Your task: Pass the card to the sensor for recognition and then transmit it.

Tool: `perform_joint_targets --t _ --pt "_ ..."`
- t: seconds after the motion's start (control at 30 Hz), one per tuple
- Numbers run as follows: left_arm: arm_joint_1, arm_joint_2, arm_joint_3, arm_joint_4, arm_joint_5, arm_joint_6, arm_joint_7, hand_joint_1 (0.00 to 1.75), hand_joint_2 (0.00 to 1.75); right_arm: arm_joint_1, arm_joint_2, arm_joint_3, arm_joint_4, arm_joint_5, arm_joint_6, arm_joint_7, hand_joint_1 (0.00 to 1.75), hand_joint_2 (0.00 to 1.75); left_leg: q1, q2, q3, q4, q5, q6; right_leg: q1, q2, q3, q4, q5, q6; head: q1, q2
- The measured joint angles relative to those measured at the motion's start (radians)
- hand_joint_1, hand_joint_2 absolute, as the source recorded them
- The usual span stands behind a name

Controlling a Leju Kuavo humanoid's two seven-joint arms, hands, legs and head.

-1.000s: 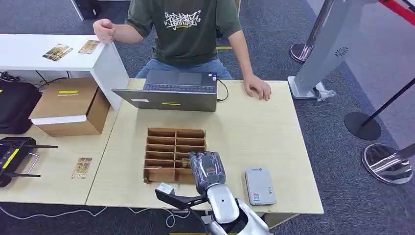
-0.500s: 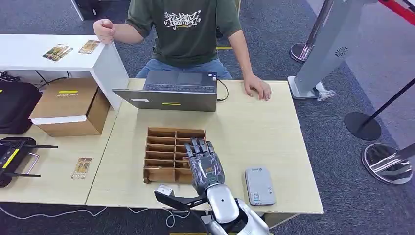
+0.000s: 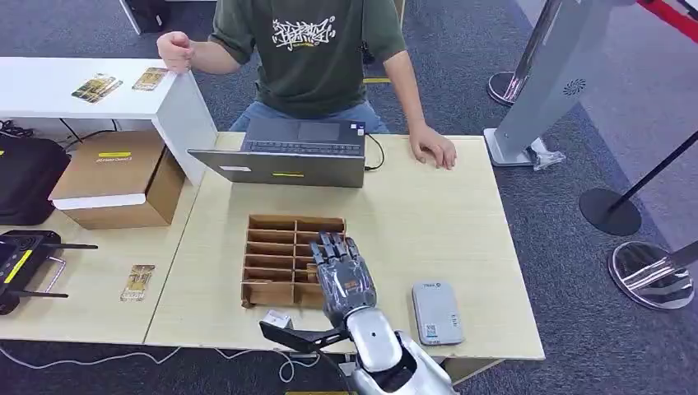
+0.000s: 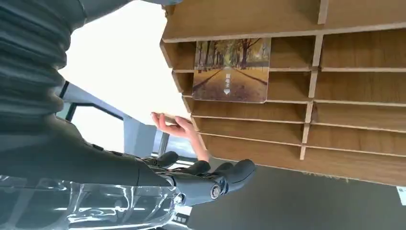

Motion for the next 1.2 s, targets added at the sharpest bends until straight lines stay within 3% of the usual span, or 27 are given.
perform_joint_targets --t 1.13,1.17,1.2 --pt "-0.001 0.0 0.0 0.0 -0.004 -0.006 0.002 0.0 0.0 -0.049 0.034 0.021 0.131 -0.027 -0.012 0.0 0.0 1.75 0.0 0.0 0.0 0.0 0.0 0.0 0.0 0.0 0.0 0.0 0.0 0.0 0.0 0.0" --pt "-0.002 0.0 0.0 0.0 -0.004 -0.006 0.002 0.0 0.0 -0.049 0.034 0.021 0.133 -0.027 -0.012 0.002 0.21 1.75 0.0 0.0 0.0 0.0 0.0 0.0 0.0 0.0 0.0 0.0 0.0 0.0 0.0 0.0" --pt "-0.002 0.0 0.0 0.0 -0.004 -0.006 0.002 0.0 0.0 -0.049 0.034 0.021 0.133 -0.027 -0.012 0.002 0.21 1.75 0.0 0.0 0.0 0.0 0.0 0.0 0.0 0.0 0.0 0.0 0.0 0.0 0.0 0.0"
